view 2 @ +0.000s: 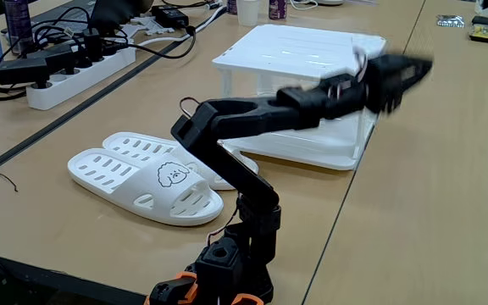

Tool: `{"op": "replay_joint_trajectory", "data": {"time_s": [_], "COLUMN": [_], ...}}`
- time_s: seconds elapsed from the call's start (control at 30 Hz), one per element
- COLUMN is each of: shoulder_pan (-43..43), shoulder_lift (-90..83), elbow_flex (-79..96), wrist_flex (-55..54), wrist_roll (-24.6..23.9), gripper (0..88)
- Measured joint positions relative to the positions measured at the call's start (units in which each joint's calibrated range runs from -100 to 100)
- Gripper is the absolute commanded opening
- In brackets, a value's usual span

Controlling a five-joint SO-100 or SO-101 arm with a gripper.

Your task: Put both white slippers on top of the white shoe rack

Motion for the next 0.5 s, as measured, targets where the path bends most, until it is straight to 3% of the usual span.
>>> {"op": "replay_joint_trajectory", "data": {"time_s": [0.23, 0.5], "shoulder_pan": [-7.04, -18.73], "shoulder_lift": [0.33, 5.11], "elbow_flex": [14.29, 16.35], "wrist_flex": [0.0, 4.38], "wrist_roll": [0.0, 0.0], "gripper": [0.8, 0.8]}}
